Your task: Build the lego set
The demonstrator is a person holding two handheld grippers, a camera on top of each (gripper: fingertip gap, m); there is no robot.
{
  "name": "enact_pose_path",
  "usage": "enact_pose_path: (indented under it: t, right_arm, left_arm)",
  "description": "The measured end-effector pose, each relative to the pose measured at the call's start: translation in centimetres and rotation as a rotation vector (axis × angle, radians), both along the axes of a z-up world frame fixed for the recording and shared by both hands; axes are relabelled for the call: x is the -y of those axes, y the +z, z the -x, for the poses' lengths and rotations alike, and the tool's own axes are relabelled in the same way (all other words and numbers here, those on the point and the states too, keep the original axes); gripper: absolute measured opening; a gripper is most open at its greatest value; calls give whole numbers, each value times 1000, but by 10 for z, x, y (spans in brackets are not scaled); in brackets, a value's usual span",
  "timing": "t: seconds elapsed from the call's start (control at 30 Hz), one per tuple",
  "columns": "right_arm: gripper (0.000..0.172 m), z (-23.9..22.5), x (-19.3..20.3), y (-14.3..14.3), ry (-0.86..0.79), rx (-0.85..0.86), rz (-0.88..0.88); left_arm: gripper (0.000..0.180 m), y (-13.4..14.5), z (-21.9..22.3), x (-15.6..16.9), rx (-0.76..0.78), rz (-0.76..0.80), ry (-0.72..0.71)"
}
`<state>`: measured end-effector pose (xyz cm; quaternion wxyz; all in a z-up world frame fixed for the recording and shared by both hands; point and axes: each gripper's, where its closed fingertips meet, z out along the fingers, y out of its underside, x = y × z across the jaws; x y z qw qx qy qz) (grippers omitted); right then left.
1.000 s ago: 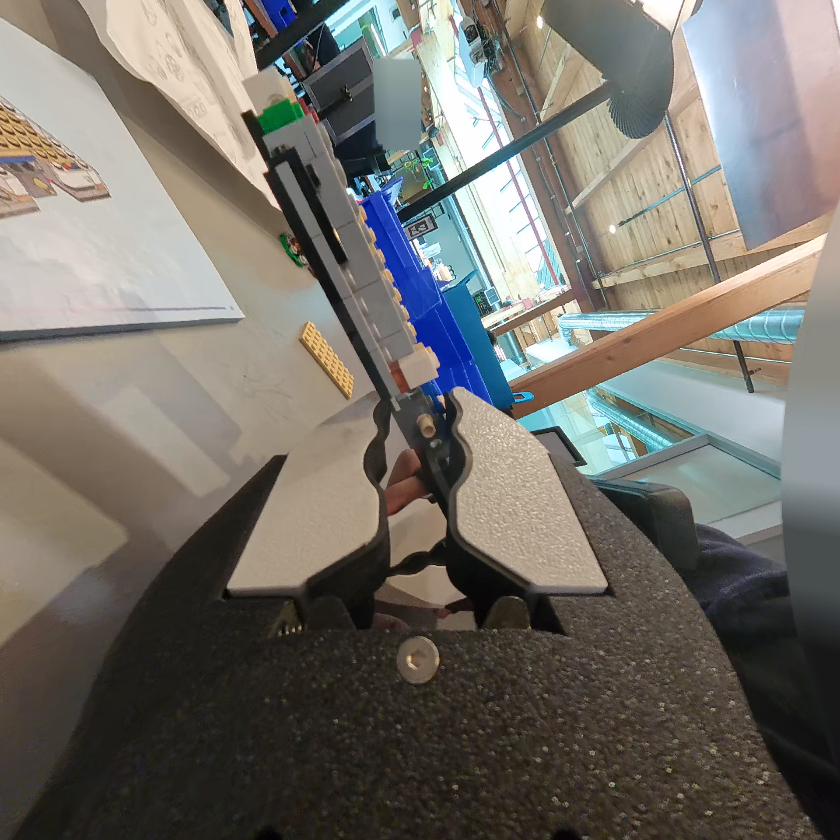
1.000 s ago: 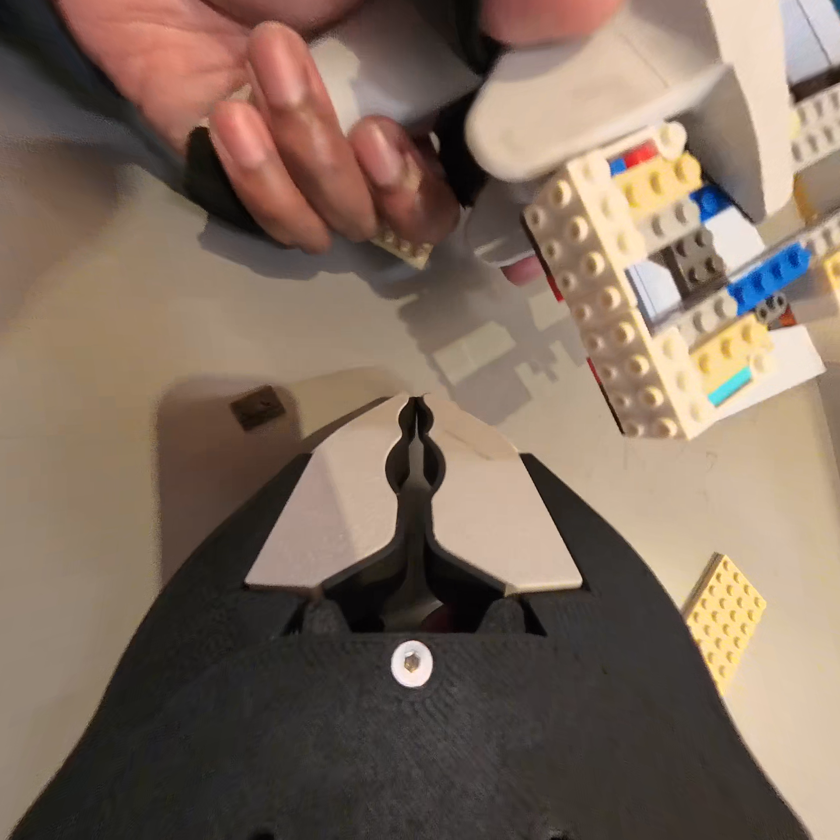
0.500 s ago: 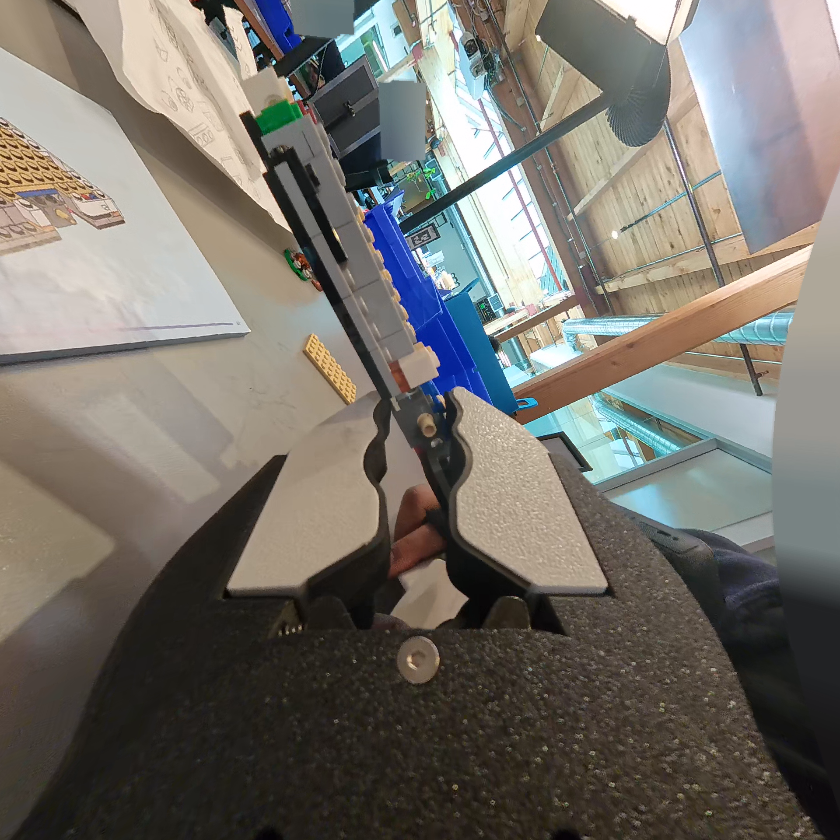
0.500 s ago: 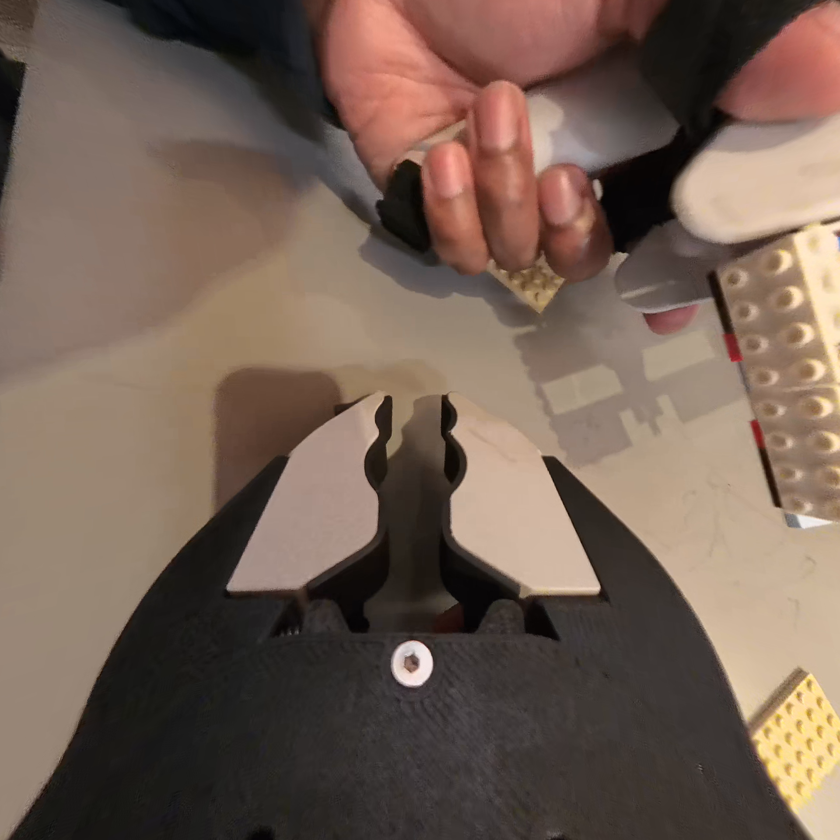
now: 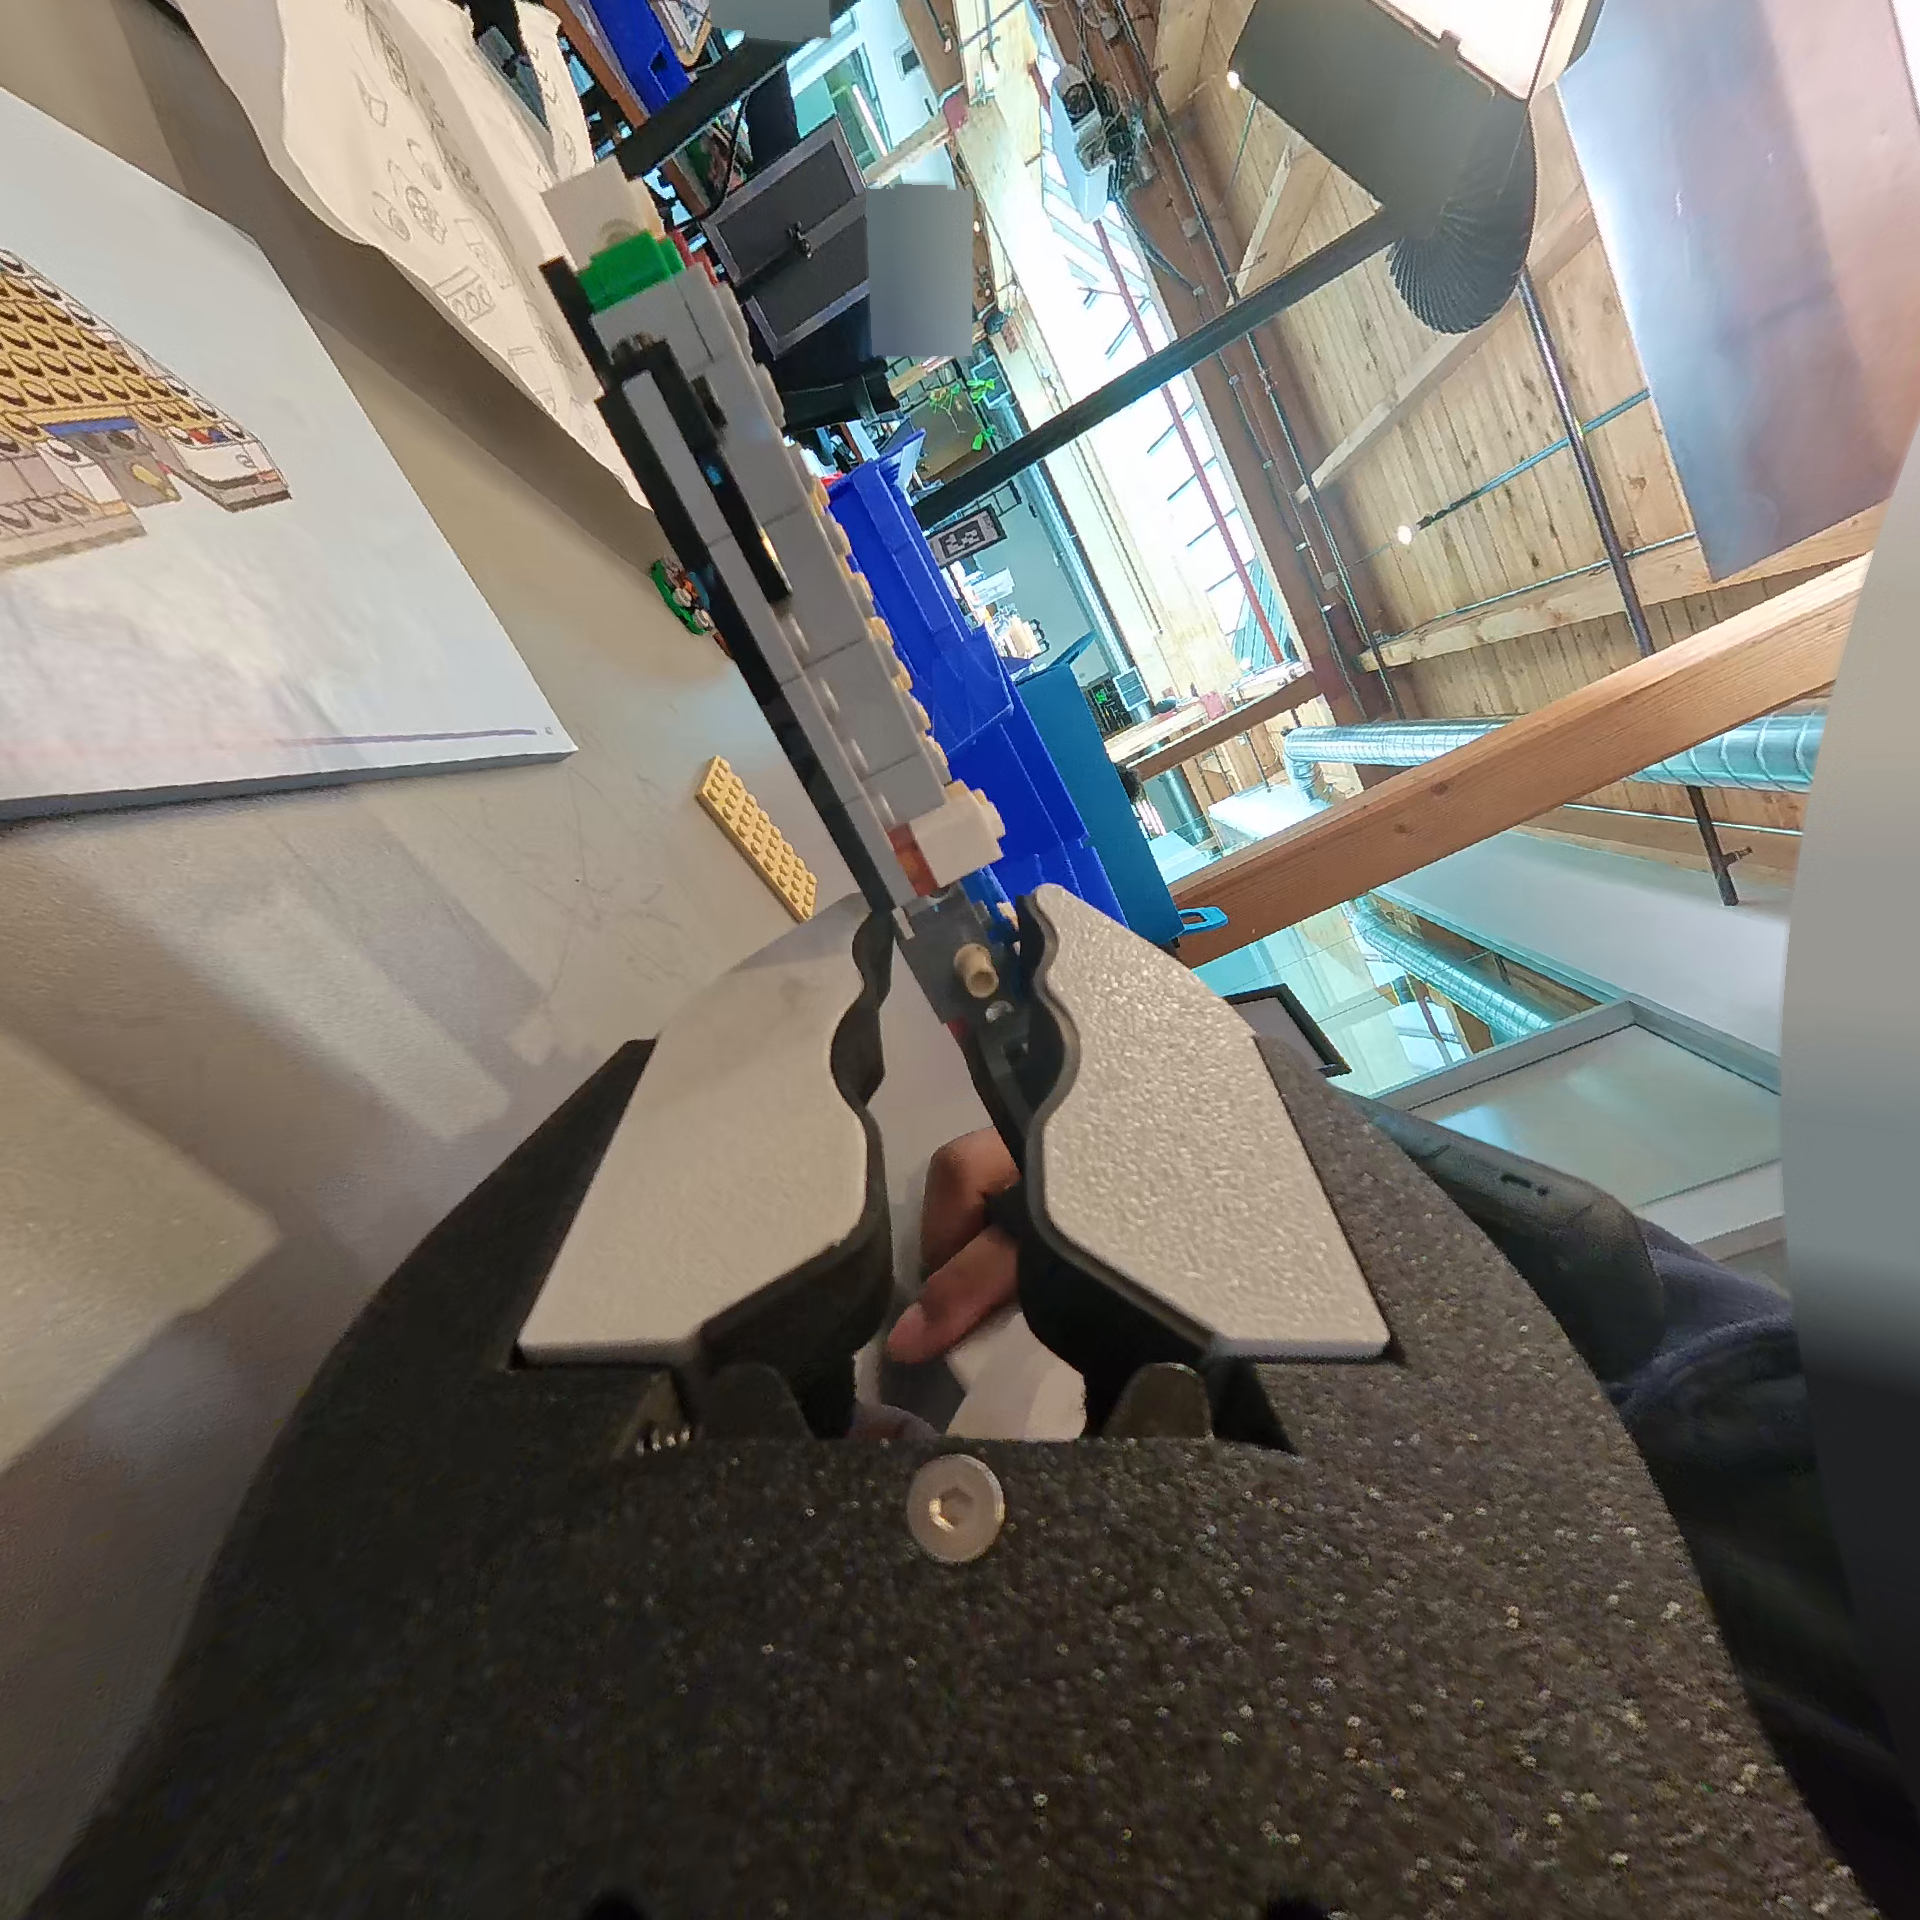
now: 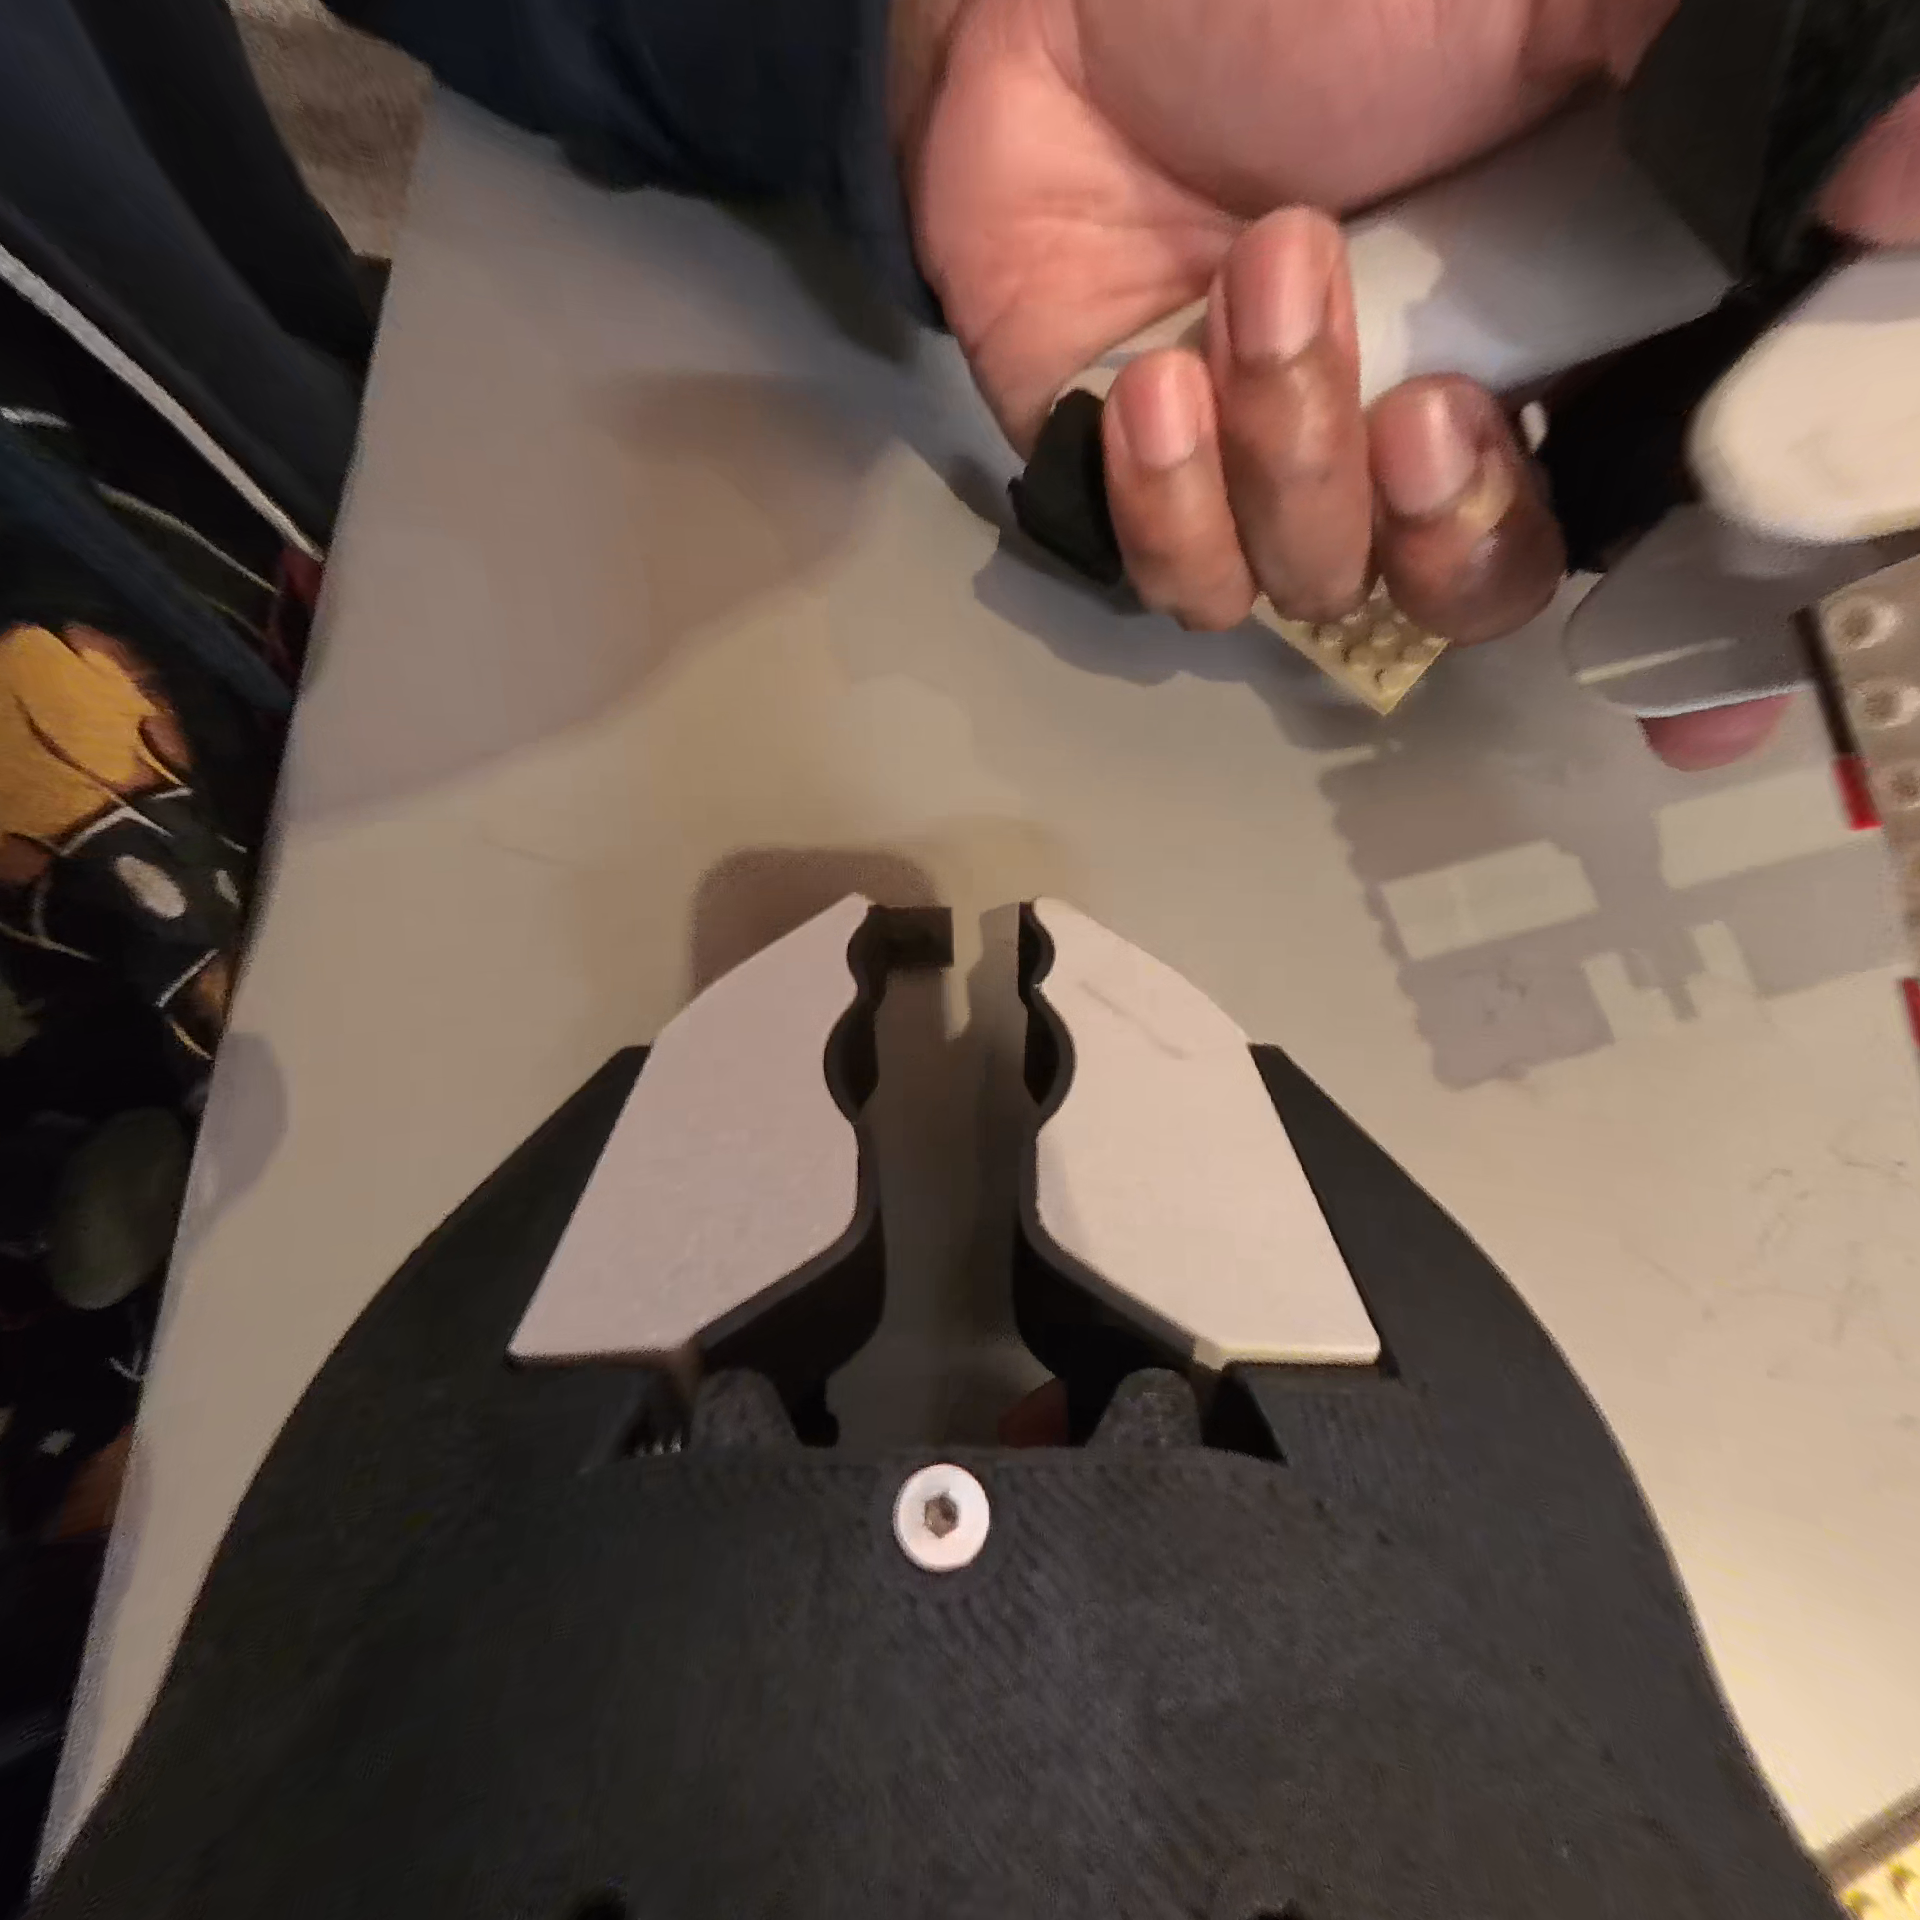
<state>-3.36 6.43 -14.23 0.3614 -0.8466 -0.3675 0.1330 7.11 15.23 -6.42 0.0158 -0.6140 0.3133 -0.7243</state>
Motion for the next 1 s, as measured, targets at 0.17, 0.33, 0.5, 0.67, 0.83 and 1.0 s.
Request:
enact_pose_path:
  t: [0.17, 0.33, 0.5, 0.67, 0.83, 1.0]
  right_arm:
    - [16, 1, 0, -6, 4, 39, 2]
    - [1, -1, 0, -6, 18, 57, -17]
    - [1, -5, -2, -6, 7, 50, -20]
    - [10, -3, -2, -5, 21, 38, -27]
    - [24, 3, 0, -6, 58, 53, -46]
    - [24, 1, -1, -3, 49, 23, -46]
  left_arm:
    - [23, -1, 0, 2, 5, 6, -14]
    - [23, 2, 1, 5, 26, 25, -40]
    - [23, 3, 1, 6, 34, 30, -49]
    - [23, 4, 1, 9, 45, 28, -61]
    - [23, 9, 2, 9, 77, 44, -75]
    - [23, 11, 4, 11, 99, 44, -87]
